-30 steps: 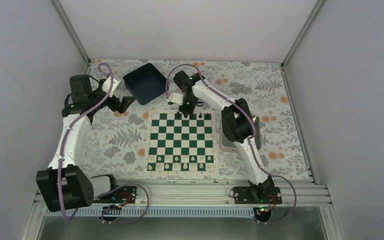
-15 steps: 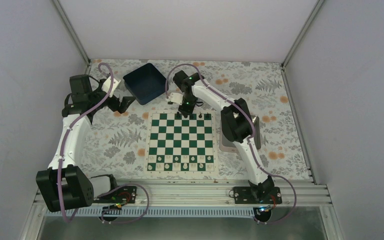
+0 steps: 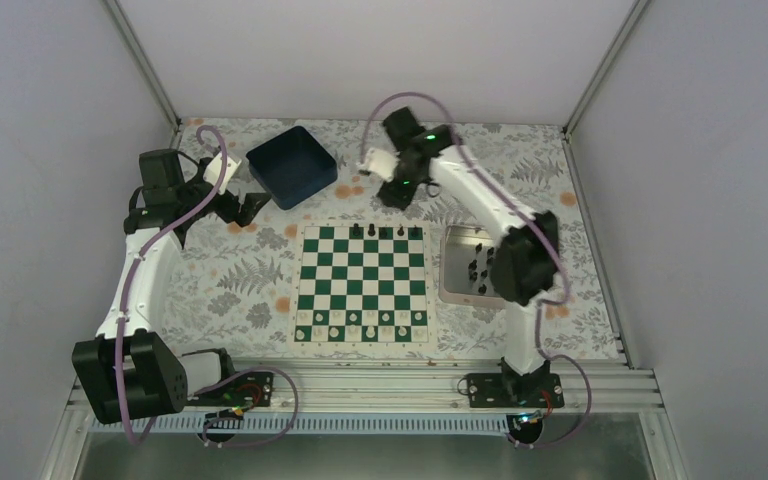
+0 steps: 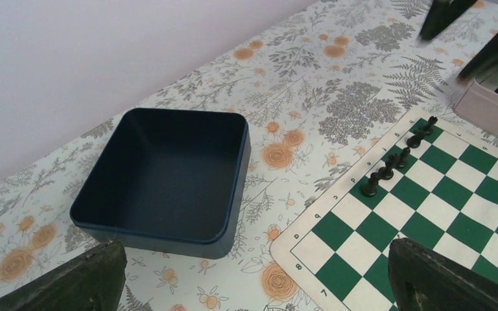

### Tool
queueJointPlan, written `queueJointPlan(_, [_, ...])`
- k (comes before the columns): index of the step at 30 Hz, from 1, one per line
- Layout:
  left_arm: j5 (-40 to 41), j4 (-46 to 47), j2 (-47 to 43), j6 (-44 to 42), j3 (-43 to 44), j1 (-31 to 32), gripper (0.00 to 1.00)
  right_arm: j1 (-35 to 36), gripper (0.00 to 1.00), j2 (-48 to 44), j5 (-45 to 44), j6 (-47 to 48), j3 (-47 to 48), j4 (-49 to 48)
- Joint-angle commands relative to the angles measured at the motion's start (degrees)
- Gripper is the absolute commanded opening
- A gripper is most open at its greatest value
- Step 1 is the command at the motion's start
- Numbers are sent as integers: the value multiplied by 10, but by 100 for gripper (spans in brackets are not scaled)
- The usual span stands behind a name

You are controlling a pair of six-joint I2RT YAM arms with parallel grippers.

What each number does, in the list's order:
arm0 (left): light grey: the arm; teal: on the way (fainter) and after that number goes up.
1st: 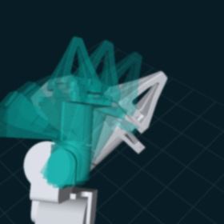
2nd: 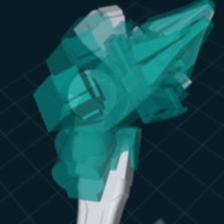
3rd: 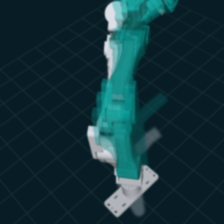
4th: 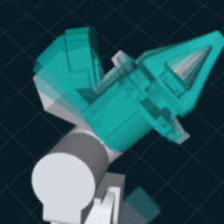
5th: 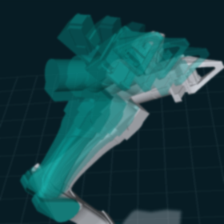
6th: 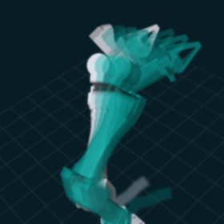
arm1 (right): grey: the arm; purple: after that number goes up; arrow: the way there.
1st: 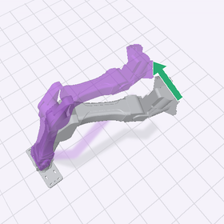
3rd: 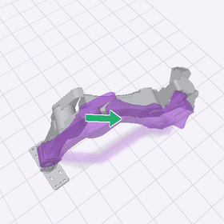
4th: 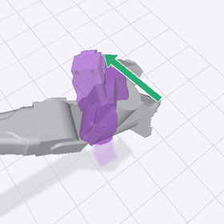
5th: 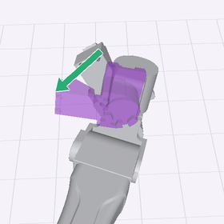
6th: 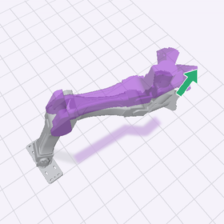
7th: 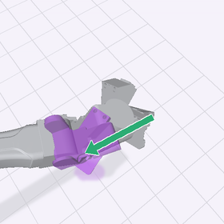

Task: Set up the chess pieces on the board
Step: Pick up the chess piece from the storage box.

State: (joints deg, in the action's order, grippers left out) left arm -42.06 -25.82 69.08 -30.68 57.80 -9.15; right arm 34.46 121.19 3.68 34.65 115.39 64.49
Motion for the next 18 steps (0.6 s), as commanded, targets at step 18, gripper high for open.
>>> queueJointPlan(18, [-20, -1, -5, -9, 2, 1, 100, -330, 62, -407, 46, 55, -512, -144])
